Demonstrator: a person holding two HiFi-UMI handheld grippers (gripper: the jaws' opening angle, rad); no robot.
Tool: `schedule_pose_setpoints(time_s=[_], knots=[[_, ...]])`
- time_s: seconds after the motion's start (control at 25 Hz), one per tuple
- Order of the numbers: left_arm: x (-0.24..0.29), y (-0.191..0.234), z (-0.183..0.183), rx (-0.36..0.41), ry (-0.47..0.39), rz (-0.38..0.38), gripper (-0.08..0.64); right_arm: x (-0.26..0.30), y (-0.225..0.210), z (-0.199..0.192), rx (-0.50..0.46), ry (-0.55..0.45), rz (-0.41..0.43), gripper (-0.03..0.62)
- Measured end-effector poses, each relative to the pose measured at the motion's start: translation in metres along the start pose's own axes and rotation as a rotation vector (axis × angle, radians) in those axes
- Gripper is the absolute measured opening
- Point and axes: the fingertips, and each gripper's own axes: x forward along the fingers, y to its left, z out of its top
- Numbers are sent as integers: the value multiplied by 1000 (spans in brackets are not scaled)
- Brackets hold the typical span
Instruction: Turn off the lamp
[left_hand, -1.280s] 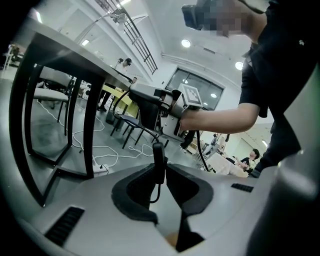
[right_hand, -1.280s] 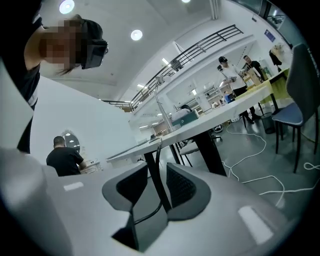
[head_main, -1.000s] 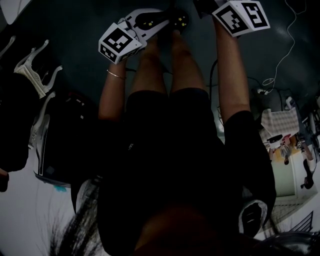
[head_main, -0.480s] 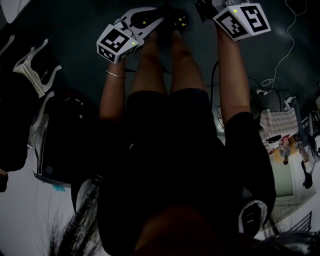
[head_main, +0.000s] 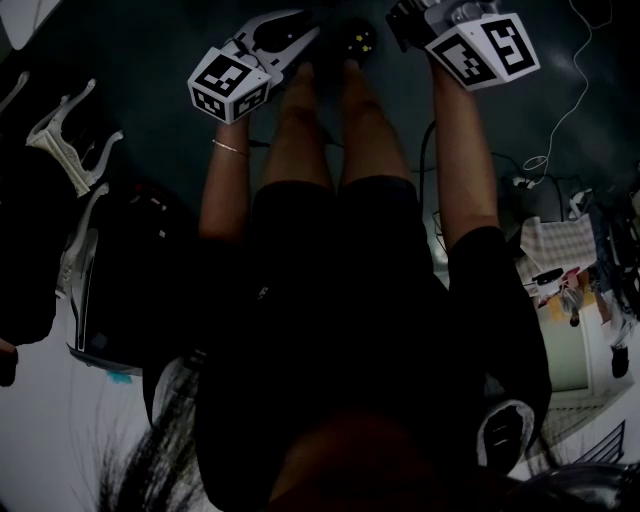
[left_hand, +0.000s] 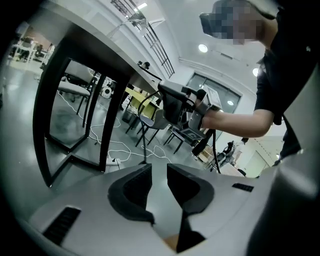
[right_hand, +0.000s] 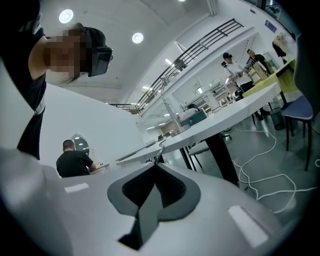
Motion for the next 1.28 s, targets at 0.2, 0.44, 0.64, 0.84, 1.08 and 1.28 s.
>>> schedule_pose_setpoints(time_s=[0.2, 0.44, 0.64, 0.84, 1.08, 1.28], knots=[[-8, 3, 6, 3, -36, 20, 80, 0, 1, -18, -6, 47, -5, 14], [-12, 4, 13, 4, -72, 28, 77, 2, -2, -24, 24, 50, -5, 14], [-15, -4, 20, 35, -102, 17, 6, 0, 0, -31, 27, 66, -5, 14], [-16, -10, 28, 42, -112, -9, 6, 2, -1, -39, 31, 81, -11, 14], [-19, -9, 34, 52, -122, -4, 6, 7, -4, -51, 33, 96, -14, 14], [-24, -7, 42, 62, -165, 6, 6, 10, -4, -55, 21, 93, -21, 15]])
